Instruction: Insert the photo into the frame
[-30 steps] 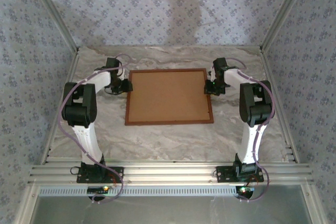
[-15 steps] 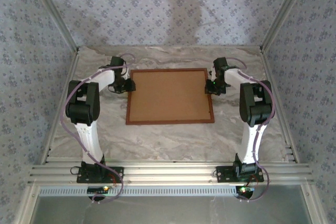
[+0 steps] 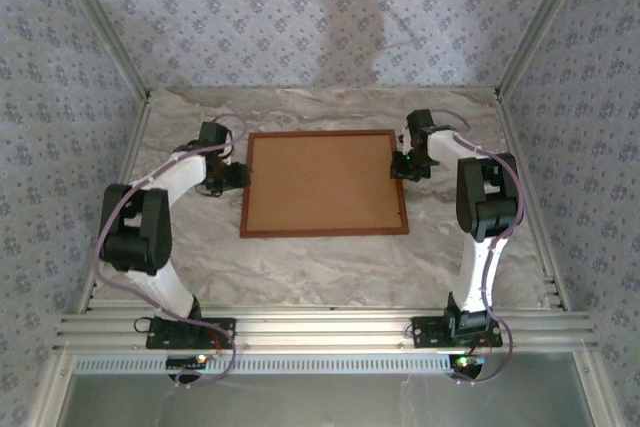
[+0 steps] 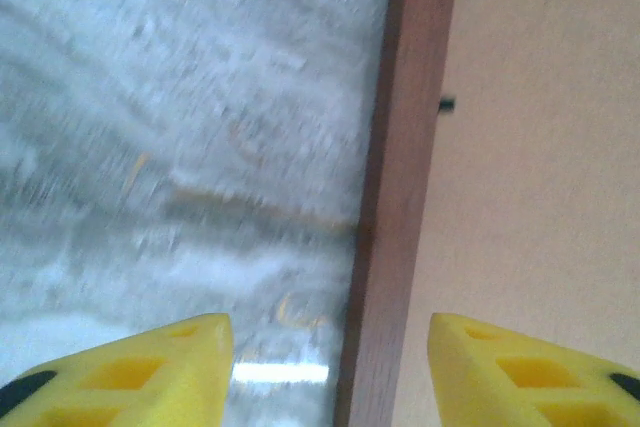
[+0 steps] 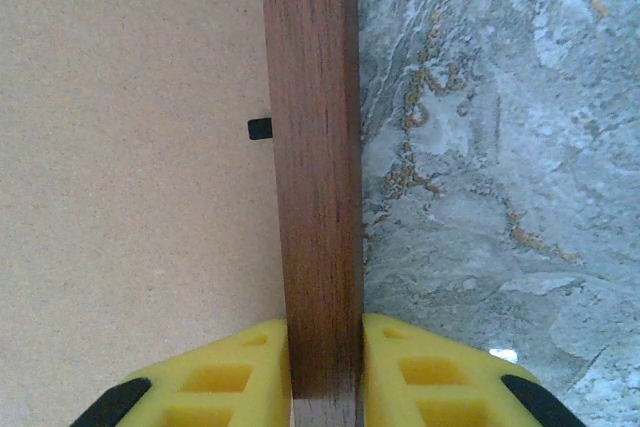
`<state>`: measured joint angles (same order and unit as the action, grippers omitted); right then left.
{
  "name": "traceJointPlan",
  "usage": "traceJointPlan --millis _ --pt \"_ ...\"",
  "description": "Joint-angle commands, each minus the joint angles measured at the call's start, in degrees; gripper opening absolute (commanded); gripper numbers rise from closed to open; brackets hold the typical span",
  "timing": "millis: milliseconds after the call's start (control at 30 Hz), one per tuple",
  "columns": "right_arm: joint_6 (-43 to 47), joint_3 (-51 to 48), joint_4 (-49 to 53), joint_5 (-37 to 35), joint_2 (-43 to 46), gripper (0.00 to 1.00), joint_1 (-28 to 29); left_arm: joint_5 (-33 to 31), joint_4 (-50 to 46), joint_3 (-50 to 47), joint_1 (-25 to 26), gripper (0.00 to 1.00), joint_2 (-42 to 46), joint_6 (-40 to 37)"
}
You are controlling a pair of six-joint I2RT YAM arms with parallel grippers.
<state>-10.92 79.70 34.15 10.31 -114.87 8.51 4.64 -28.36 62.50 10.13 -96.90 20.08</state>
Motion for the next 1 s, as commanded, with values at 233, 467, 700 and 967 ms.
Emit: traceJointPlan --millis 233,467,700,967 --pt "0.72 0.11 1.18 -0.76 -1.59 0.24 -0.21 5.66 -0.58 -10.66 0.94 0.39 6.47 3.4" --pt "0.82 -0.36 1.2 -0.99 -1.23 0.24 -0.04 6.42 1.12 -8.4 1.02 0.35 3.41 2.7" --pt "0.72 -0.42 1.44 -0.9 -1.3 0.24 -0.12 5.84 0.45 -9.3 1.03 0.34 3.17 2.34" --pt "0.73 -0.25 1.65 -1.01 -1.41 0.24 -0.16 6.55 -0.11 -10.41 2.82 0.34 1.89 2.33"
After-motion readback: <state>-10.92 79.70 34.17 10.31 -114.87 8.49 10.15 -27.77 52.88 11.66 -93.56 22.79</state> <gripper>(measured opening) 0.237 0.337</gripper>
